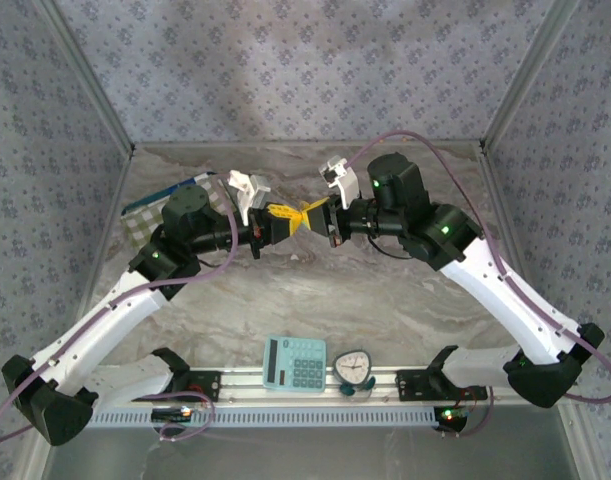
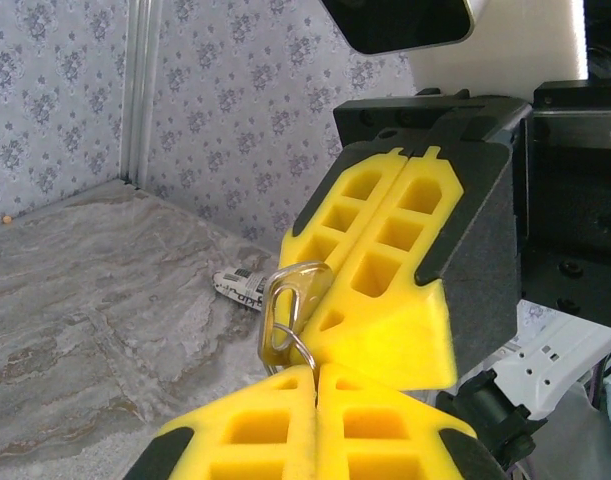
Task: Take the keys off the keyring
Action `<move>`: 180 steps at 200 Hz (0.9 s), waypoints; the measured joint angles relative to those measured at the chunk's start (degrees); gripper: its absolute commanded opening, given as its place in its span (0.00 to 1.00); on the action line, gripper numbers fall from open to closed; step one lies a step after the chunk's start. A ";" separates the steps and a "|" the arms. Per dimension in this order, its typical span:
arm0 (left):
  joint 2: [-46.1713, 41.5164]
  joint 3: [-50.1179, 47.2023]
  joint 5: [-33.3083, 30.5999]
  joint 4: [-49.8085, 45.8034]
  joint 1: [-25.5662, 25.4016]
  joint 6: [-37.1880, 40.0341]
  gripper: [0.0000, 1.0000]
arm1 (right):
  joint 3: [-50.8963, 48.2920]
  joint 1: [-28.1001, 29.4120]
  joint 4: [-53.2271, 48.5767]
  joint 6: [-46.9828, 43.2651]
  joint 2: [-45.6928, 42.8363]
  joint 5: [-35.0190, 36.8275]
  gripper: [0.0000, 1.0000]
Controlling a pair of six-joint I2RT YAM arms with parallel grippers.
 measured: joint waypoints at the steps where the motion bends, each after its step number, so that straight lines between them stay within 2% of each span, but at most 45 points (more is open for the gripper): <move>1: -0.07 -0.04 0.02 0.07 0.00 0.00 0.00 | -0.02 -0.02 0.00 0.07 0.00 -0.09 0.00; 65: -4.92 -5.01 -2.99 5.01 0.00 0.74 0.00 | -3.72 -4.44 4.98 7.48 -0.72 -10.21 0.00; 144: -8.17 -11.15 -3.48 7.69 -2.21 2.40 0.00 | -3.43 -6.69 7.82 9.81 -0.15 -11.69 0.00; 150: -8.17 -11.58 -3.82 7.67 -2.21 2.38 0.05 | -3.15 -6.47 7.74 9.68 0.02 -11.69 0.00; 160: -8.22 -12.13 -4.35 7.67 -2.25 2.36 0.19 | -2.73 -6.05 7.65 9.38 0.28 -11.69 0.00; 180: -8.74 -12.37 -6.05 7.65 -2.25 2.23 0.27 | -2.45 -5.38 7.43 8.74 0.37 -11.69 0.00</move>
